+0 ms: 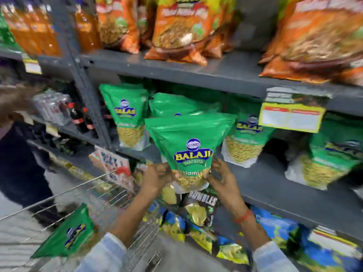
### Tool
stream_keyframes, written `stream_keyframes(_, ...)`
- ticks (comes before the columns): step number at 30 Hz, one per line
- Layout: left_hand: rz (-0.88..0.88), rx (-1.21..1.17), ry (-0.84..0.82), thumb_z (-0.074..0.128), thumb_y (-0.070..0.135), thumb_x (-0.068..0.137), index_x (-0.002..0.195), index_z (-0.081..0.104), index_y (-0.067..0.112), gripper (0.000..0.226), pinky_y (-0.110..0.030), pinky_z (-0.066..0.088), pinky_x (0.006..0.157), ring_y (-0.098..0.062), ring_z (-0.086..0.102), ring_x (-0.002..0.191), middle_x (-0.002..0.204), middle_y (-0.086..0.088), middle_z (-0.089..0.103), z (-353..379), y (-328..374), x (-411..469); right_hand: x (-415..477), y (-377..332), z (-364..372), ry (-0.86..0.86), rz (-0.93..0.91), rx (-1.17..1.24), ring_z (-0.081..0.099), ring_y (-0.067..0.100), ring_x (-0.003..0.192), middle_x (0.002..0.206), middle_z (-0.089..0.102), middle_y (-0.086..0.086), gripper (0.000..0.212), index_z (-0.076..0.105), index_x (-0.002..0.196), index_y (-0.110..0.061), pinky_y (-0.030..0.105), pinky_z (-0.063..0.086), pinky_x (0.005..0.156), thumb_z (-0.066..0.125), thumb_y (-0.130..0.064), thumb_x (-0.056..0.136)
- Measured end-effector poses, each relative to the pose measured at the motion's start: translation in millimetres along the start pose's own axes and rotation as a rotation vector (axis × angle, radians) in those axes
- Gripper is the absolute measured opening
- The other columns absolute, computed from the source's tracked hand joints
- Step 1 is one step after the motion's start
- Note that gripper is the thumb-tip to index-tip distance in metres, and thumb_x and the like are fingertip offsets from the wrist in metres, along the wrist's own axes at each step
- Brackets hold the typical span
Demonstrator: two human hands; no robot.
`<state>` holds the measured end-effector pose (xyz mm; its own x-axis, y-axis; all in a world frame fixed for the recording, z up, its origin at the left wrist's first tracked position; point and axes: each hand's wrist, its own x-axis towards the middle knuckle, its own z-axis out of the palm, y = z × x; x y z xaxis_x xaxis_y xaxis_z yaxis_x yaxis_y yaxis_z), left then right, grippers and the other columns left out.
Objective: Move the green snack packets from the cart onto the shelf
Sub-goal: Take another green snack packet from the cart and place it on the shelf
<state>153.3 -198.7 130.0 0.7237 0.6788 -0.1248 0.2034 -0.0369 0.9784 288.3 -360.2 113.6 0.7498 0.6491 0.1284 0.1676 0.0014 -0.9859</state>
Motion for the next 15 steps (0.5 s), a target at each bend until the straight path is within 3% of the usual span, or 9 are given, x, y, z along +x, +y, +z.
stream_keyframes(3,0.051,0.061,-0.066,0.077,0.013,0.071,0.093,0.068,0.005,0.026,-0.04,0.056,0.073,-0.023,0.067,0.077,0.086,-0.016,0.07,39.4,12.0,9.4,-0.7,3.0,-31.2,0.071,0.026,-0.006,0.057,-0.012,0.096,0.109,0.055,-0.005,0.056,0.035,0.132,-0.014,0.005,0.05,0.075,0.055,0.01,0.085)
stream_keyframes(4,0.049,0.064,-0.105,0.076,0.012,0.073,0.102,0.065,-0.002,0.034,-0.04,0.059,0.074,-0.025,0.068,0.083,0.093,-0.015,0.07,54.0,16.4,13.7,-1.7,3.1,-42.3,0.105,0.036,0.002,0.057,-0.012,0.093,0.108,0.054,-0.005,0.057,0.034,0.133,-0.014,0.003,0.049,0.073,0.054,0.011,0.085)
stream_keyframes(6,0.037,0.089,-0.174,0.077,0.016,0.071,0.106,0.062,-0.006,0.044,-0.046,0.057,0.079,-0.025,0.066,0.09,0.096,-0.013,0.066,78.5,21.7,28.0,1.3,10.4,-62.4,0.175,0.044,0.014,0.056,0.002,0.098,0.11,0.053,0.001,0.059,0.033,0.137,-0.007,0.004,0.05,0.072,0.054,0.011,0.085)
stream_keyframes(8,0.08,0.116,-0.226,0.083,0.036,0.059,0.095,0.064,0.006,0.05,-0.059,0.05,0.085,-0.024,0.063,0.088,0.093,-0.012,0.063,98.5,9.1,55.0,4.4,16.7,-78.1,0.239,0.059,0.02,0.054,0.014,0.1,0.108,0.053,-0.001,0.06,0.031,0.139,-0.003,0.005,0.051,0.068,0.053,0.012,0.085)
stream_keyframes(9,0.09,0.119,-0.243,0.083,0.047,0.052,0.095,0.064,0.008,0.061,-0.06,0.049,0.09,-0.024,0.063,0.09,0.098,-0.012,0.065,107.5,-5.7,73.5,5.3,17.8,-83.3,0.269,0.073,0.033,0.053,0.014,0.101,0.109,0.053,-0.001,0.059,0.03,0.139,-0.001,0.005,0.051,0.065,0.052,0.011,0.086)
stream_keyframes(11,0.08,0.111,-0.256,0.08,0.057,0.044,0.116,0.059,0.002,0.093,-0.058,0.051,0.092,-0.028,0.066,0.102,0.117,-0.019,0.065,122.0,-28.1,101.9,6.5,18.0,-88.9,0.327,0.096,0.032,0.054,0.004,0.099,0.118,0.049,0.003,0.059,0.028,0.14,0.002,0.003,0.05,0.064,0.052,0.01,0.087)
stream_keyframes(13,0.056,0.132,-0.261,0.08,0.045,0.053,0.127,0.049,-0.002,0.092,-0.056,0.052,0.092,-0.032,0.063,0.109,0.126,-0.023,0.06,127.1,-9.6,92.8,8.0,18.2,-90.1,0.352,0.079,0.037,0.055,-0.009,0.098,0.126,0.045,0.008,0.057,0.028,0.14,0.001,0.001,0.049,0.066,0.051,0.009,0.088)
stream_keyframes(15,0.071,0.221,-0.268,0.078,0.026,0.067,0.131,0.045,-0.001,0.077,-0.053,0.052,0.092,-0.031,0.063,0.108,0.121,-0.026,0.063,127.2,8.7,78.1,7.5,21.4,-84.5,0.385,0.064,0.051,0.051,0.007,0.117,0.137,0.043,0.014,0.056,0.029,0.14,-0.001,0.01,0.05,0.083,0.052,0.006,0.089)
